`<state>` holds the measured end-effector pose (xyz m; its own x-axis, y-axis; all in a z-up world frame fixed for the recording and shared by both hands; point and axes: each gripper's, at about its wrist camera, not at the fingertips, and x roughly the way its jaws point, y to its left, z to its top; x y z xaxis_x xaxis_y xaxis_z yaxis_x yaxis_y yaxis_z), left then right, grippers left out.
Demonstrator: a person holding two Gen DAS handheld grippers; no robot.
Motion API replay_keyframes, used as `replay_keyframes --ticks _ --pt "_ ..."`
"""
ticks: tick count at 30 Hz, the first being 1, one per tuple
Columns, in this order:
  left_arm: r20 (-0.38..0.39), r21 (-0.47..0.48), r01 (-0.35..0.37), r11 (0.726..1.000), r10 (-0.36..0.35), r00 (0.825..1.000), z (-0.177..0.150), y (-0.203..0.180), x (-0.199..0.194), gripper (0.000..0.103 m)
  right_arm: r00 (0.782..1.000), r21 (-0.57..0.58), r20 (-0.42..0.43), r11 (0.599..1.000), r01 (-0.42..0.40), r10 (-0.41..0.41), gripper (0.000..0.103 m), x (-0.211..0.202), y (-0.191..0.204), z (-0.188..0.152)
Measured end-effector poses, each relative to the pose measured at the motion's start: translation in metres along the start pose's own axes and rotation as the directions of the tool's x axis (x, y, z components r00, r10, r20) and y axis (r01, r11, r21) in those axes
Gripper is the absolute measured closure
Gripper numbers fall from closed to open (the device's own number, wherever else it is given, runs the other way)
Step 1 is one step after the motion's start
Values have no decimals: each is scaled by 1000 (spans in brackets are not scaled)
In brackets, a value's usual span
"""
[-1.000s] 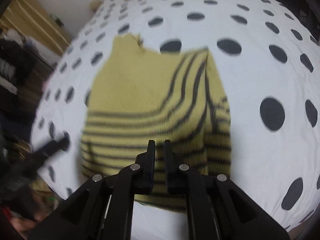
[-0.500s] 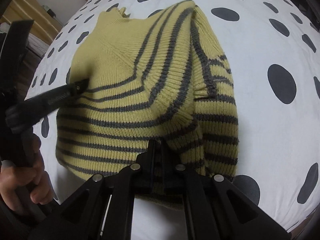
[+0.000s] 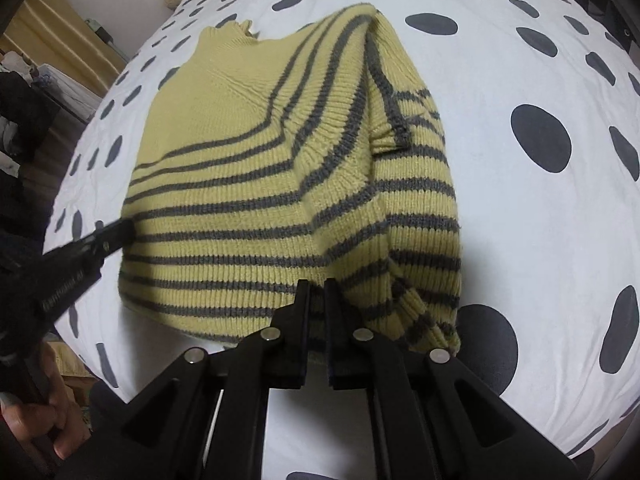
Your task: Fold large clothes
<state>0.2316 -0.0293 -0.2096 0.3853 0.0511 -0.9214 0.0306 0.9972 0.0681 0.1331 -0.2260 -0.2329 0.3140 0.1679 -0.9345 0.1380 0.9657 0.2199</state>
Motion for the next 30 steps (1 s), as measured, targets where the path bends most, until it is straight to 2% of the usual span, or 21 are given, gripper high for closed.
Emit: replay_keyframes --ticks 8,9,12,13,15,16,17,19,21,23,24,25,26,27,29,30 --pt "-26 6 -17 1000 17 1000 -20 9 2 98 1000 28 5 999 21 -21 99 -14 -3 -9" --pt "-44 -12 -18 1000 17 999 -22 14 7 98 1000 34 3 999 25 -25 100 -14 -6 -11" --pt "-67 -122 48 991 -57 996 -27 38 2 97 1000 135 -17 991 19 -17 101 -20 -23 -19" --pt "-69 -163 44 986 -55 996 -29 48 -7 93 1000 173 -13 985 27 -25 101 -28 -28 -22" --pt "-27 -224 63 973 -71 997 -31 66 -25 78 999 201 34 980 14 -21 96 -48 -33 -23" --pt "-4 -245 73 967 -76 997 -30 72 -32 62 997 203 71 979 -3 -11 96 -58 -34 -19" --pt "7 -257 75 963 -75 997 -28 76 -35 54 994 200 105 979 -25 4 96 -65 -33 -13" --pt "15 -273 72 959 -70 997 -23 81 -35 54 986 181 149 978 -103 76 96 -69 -25 5" --pt "-10 -269 69 961 -75 997 -21 79 -28 54 976 147 160 974 -170 146 96 -63 -14 23" --pt "-44 -275 64 959 -80 996 -24 79 -16 54 974 102 122 974 -201 188 96 -43 -4 39" --pt "-54 -277 63 959 -81 995 -28 79 -12 54 986 99 84 984 -151 143 98 -28 -6 44" --pt "-70 -280 56 958 -78 994 -32 81 -7 54 997 100 51 993 -58 53 103 -15 -12 46" --pt "-80 -288 48 956 -74 994 -38 84 -6 54 998 103 45 993 -49 45 103 -4 -25 47" --pt "-86 -295 45 954 -73 994 -41 89 -4 54 996 130 52 989 -75 68 103 -3 -33 46" --pt "-78 -321 55 945 -84 993 -43 101 -6 54 994 181 68 979 -97 86 103 -19 -39 49" --pt "-62 -335 70 939 -97 993 -41 104 -10 54 993 186 81 978 -94 80 98 -27 -37 49"
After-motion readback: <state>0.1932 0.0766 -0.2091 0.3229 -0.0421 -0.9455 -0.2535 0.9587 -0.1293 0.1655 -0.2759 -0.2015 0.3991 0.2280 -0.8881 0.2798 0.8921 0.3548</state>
